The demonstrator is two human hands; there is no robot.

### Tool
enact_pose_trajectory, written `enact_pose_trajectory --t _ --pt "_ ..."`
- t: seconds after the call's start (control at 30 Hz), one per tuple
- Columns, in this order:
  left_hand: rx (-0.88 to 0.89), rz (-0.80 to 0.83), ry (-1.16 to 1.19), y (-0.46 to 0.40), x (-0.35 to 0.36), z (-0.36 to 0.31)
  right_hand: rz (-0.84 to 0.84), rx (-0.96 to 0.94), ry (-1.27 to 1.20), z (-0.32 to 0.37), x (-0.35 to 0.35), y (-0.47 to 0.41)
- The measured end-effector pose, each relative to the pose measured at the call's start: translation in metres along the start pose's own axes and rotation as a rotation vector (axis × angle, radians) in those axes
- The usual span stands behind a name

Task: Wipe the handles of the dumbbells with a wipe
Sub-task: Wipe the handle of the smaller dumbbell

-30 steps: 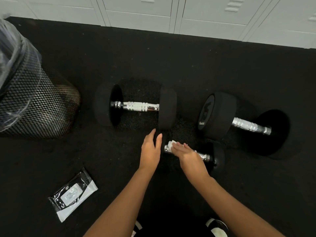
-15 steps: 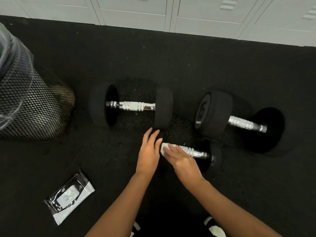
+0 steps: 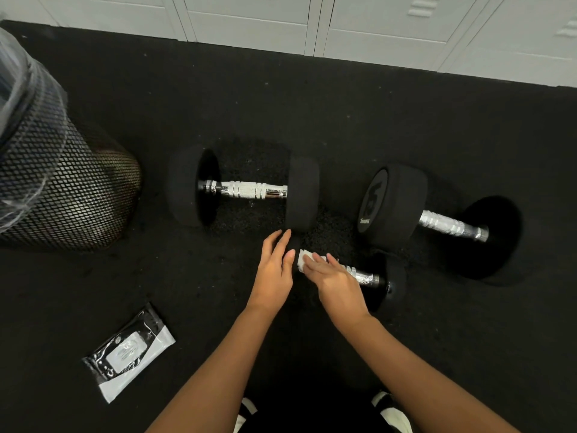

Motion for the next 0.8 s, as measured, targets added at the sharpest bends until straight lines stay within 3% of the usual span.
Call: enact_pose_trajectory --t 0.23,0.37,0.5,0.57,0.8 --pt "-0.011 0.002 0.023 -0.001 0.001 0.000 0.095 -0.167 0.030 0.011 -0.002 0.013" --pt "-0.018 0.005 0.023 -0.001 0.001 0.001 0.115 0.136 -0.134 -0.014 0.006 -0.021" --pt "0.006 0.000 0.003 -0.002 0.000 0.000 0.409 0.505 -0.446 -0.049 0.031 -0.045" --pt "0.009 0.006 0.000 -0.002 0.001 0.000 0.525 0.484 -0.451 -0.048 0.033 -0.050" --pt "0.028 0.002 0.001 -0.004 0.001 0.001 0.614 0.463 -0.372 -0.060 0.033 -0.054"
Point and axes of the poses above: each hand's wrist, its own y-axis away from the middle knuckle, its own x-axis out of the palm, z = x × y, the point moved 9 cm from there along -y, towards the middle knuckle, and after that the axes turned 1 degree about y, right-handed, at the moved point
